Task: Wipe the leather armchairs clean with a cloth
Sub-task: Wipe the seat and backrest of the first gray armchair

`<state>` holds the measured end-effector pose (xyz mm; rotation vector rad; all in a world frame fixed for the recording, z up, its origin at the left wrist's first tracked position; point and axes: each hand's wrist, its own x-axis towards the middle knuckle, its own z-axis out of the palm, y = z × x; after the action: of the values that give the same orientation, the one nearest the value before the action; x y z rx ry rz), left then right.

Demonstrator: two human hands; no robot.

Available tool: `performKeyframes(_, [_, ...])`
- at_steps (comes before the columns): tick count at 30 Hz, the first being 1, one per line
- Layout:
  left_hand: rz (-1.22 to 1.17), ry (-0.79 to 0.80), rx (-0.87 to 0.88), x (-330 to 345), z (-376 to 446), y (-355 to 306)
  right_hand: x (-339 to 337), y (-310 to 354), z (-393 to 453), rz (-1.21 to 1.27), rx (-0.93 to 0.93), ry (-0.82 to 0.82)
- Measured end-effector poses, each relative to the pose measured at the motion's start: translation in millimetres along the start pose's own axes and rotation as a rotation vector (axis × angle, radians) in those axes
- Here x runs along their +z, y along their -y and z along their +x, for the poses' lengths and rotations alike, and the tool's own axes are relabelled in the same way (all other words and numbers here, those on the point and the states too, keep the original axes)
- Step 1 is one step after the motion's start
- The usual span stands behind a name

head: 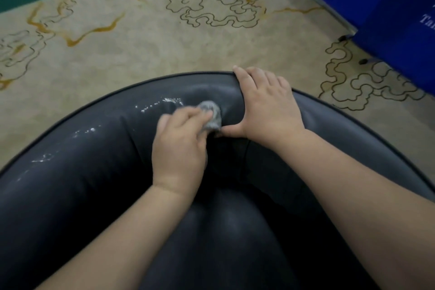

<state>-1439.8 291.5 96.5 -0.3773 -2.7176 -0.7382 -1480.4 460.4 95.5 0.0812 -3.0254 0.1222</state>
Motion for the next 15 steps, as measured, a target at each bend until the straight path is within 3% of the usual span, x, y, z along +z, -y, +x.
performKeyframes(8, [-0.033,-0.062,-0.067,3.5,47.6,-2.7,2.9,-0.3,1.2,0.006,0.007,-0.01])
performKeyframes(12, [0.08,-0.021,0.029,-9.6,12.9,26.6,2.8,0.0,-0.2,-0.004,0.007,-0.01])
performKeyframes(15, [0.093,-0.06,-0.087,-27.1,-6.5,48.8,1.0,0.2,-0.4,-0.008,0.007,-0.005])
